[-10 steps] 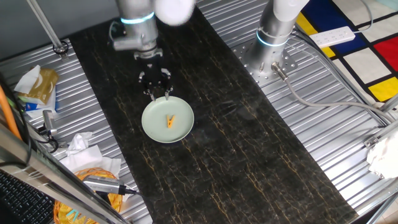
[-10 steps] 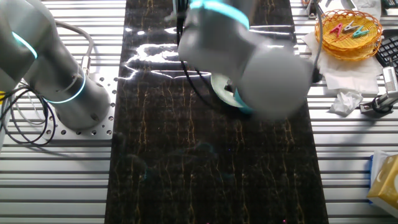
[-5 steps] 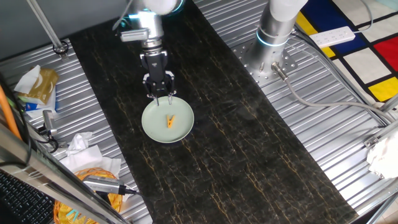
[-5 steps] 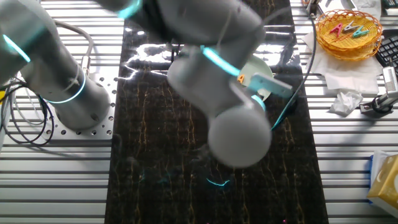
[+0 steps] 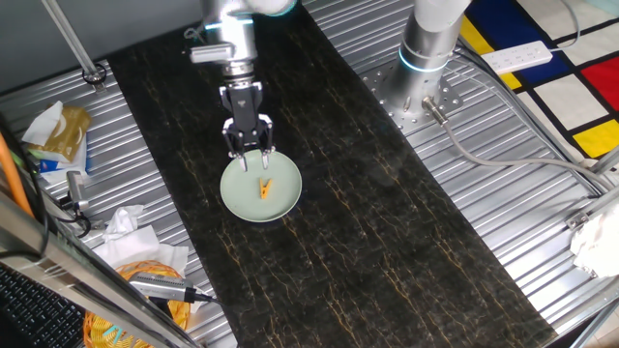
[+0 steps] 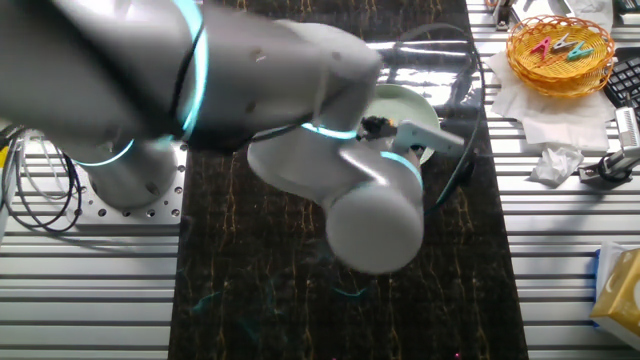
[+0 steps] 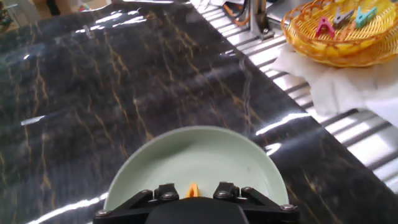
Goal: Use a clamp
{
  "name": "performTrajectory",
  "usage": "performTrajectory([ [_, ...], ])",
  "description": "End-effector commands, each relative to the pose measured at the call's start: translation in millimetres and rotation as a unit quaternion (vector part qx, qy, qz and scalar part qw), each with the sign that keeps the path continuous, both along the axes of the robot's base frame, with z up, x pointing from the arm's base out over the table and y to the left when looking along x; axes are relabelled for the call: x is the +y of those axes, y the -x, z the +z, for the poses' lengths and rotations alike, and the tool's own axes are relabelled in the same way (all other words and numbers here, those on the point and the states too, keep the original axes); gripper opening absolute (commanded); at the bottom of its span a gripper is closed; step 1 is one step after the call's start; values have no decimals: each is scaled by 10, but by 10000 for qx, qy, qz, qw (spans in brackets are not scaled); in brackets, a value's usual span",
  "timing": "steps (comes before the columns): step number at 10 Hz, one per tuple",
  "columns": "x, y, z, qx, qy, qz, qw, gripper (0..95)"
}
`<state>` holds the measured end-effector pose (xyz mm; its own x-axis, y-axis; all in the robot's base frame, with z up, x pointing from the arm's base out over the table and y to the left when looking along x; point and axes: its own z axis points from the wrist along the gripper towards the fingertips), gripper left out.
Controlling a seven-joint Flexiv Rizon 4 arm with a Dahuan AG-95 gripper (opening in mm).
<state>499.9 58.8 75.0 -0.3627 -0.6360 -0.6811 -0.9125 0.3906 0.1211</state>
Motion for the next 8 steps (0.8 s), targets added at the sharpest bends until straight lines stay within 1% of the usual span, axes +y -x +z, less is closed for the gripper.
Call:
performTrajectory([
  [1, -38, -84, -241, 505, 783, -154, 9955, 380],
  [2, -39, -89, -257, 510, 803, -156, 9953, 380],
  [3, -33, -95, -258, 651, 912, -234, 9934, 380],
  [4, -11, -101, -220, 762, 890, -260, 9928, 380],
  [5, 19, -113, -182, 788, 906, -292, 9923, 380],
  [6, 42, -124, -161, 808, 957, -324, 9916, 380],
  [8, 24, -118, -167, 807, 888, -329, 9922, 380],
])
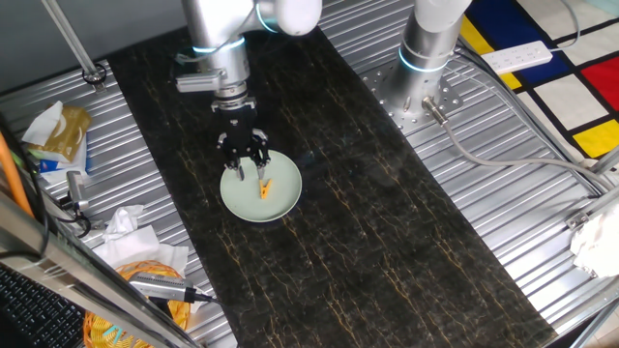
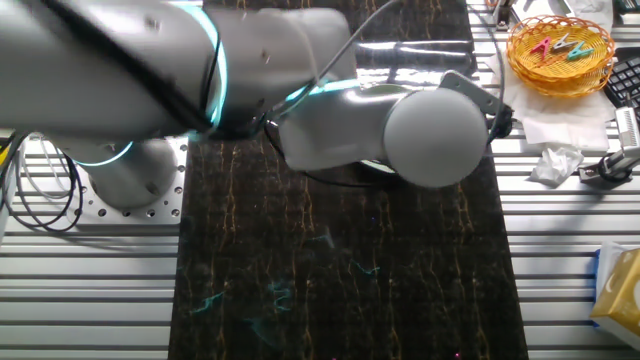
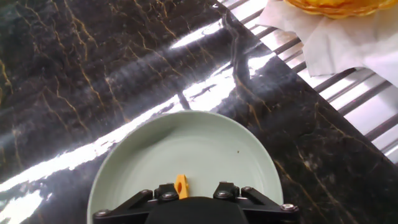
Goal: Use a clamp
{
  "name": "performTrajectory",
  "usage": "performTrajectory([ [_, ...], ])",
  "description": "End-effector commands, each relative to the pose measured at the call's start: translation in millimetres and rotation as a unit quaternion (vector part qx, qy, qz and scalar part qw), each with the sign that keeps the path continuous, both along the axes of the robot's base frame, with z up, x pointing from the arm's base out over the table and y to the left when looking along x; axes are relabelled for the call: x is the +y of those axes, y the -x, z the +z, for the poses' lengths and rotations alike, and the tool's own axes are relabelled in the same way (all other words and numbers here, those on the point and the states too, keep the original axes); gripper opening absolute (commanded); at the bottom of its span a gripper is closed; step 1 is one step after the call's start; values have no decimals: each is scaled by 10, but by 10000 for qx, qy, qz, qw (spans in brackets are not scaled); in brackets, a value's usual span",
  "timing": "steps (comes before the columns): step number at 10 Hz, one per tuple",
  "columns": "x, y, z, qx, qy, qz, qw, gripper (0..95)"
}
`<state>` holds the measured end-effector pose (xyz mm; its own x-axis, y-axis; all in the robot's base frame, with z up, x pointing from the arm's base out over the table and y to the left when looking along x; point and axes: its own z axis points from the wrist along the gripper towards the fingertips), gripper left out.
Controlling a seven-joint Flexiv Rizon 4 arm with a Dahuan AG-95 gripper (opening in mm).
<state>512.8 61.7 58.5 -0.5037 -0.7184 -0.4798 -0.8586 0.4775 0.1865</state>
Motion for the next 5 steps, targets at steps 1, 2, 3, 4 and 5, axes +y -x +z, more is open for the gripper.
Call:
performTrajectory([
  [1, -22, 20, -13, 1, -33, -61, 10000, 380],
  [2, -47, 35, -30, 19, -63, -125, 9999, 380],
  [3, -67, 46, -43, 11, -160, -143, 9998, 380],
  [4, -69, 47, -44, 2, -205, -142, 9997, 380],
  [5, -76, 51, -51, 27, -147, -169, 9997, 380],
])
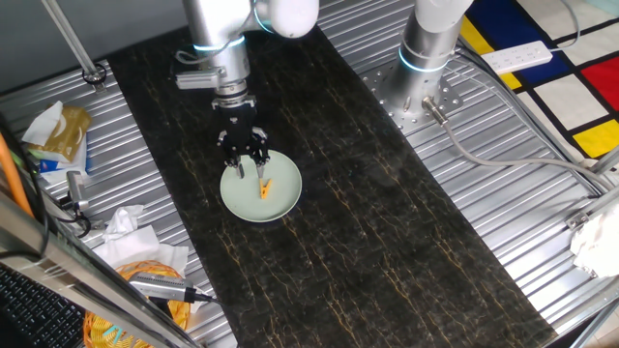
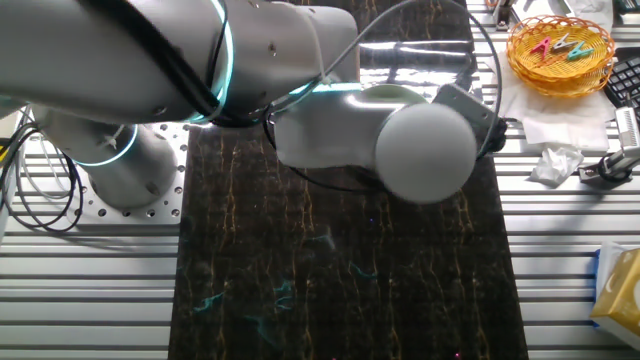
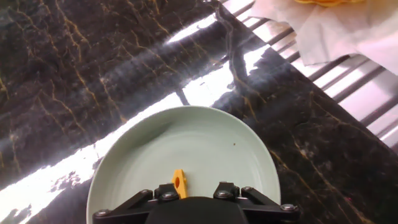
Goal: Use a clamp
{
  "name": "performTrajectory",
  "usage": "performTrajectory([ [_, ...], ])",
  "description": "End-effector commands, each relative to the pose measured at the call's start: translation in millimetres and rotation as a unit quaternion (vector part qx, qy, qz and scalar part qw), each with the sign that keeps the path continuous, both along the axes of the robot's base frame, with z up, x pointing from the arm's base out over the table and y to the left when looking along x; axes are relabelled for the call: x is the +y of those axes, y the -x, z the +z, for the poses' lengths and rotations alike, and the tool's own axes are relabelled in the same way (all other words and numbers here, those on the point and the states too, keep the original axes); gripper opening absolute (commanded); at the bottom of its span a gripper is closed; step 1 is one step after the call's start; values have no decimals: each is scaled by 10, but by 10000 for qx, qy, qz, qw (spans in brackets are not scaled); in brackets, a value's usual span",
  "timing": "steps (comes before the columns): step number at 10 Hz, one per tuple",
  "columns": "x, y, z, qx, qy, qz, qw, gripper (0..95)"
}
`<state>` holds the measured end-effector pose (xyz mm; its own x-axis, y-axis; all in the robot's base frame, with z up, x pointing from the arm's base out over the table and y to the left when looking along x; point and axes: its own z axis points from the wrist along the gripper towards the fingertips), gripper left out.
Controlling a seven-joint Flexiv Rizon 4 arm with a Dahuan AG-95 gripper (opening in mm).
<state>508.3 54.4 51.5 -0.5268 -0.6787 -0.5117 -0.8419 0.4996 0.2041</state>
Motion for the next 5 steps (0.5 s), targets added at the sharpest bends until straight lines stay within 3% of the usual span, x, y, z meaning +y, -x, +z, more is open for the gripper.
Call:
performTrajectory([
  [1, -18, 16, 8, 63, 23, -7, 10000, 380],
  [5, -25, 14, -24, 136, -12, -113, 9998, 380],
])
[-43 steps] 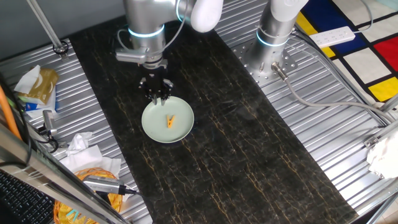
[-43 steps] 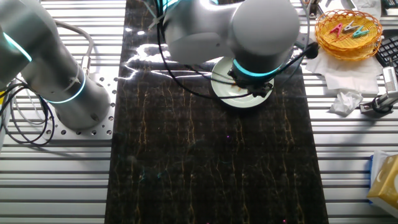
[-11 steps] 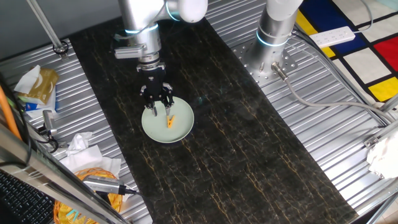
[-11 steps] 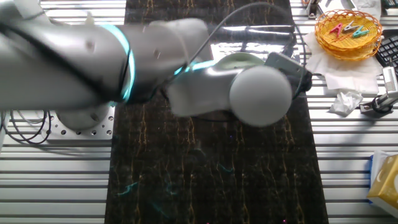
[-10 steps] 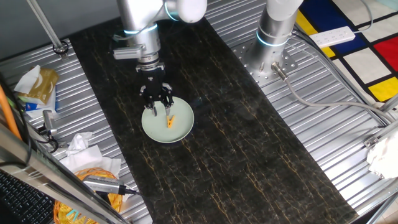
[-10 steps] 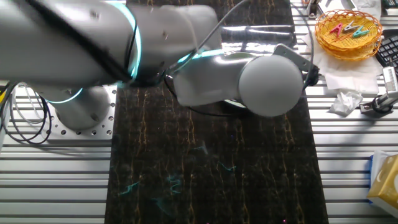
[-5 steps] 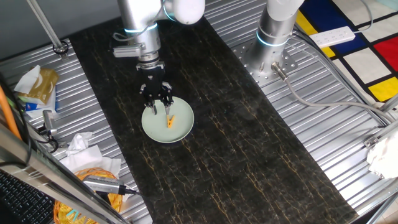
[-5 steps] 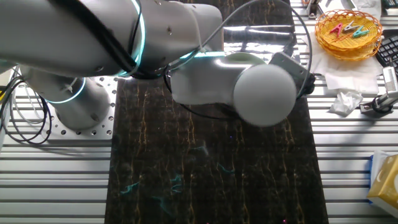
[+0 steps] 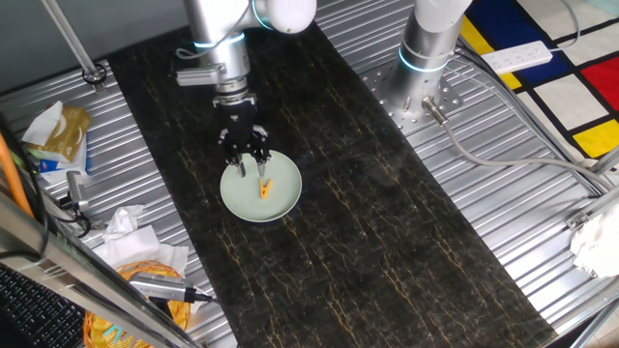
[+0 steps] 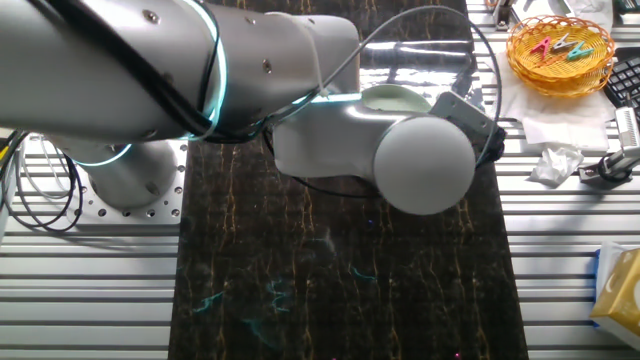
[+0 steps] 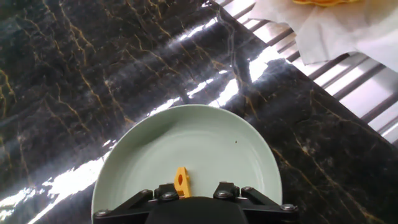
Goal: Use a clamp
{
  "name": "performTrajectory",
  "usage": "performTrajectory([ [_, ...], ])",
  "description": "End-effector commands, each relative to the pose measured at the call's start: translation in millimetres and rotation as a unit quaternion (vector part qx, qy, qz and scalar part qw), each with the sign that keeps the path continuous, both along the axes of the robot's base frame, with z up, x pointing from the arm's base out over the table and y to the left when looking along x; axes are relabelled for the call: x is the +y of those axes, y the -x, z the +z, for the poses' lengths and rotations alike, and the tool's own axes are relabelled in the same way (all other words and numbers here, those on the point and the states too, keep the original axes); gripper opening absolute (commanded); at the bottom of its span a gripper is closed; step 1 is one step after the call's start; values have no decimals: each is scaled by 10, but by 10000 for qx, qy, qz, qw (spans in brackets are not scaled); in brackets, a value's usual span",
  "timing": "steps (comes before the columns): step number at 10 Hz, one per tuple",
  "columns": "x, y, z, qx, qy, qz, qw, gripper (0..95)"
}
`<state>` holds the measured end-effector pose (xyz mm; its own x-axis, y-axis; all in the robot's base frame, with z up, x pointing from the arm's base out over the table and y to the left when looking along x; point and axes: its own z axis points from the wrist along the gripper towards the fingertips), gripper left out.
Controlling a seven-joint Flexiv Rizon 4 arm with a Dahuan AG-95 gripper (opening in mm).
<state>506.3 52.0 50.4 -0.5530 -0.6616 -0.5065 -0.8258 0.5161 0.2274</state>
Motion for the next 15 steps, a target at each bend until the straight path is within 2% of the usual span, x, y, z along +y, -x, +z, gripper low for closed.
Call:
performTrajectory([
  [1, 3, -5, -16, 126, 121, -61, 9998, 190],
  [3, 17, -9, -24, 211, 163, -153, 9995, 190],
  [6, 19, -24, -81, 194, 165, -128, 9996, 190],
  [7, 18, -26, -88, 197, 158, -131, 9996, 380],
  [11, 21, -31, -98, 219, 97, -132, 9996, 380],
  [15, 73, -66, -59, 273, 186, -175, 9993, 380],
])
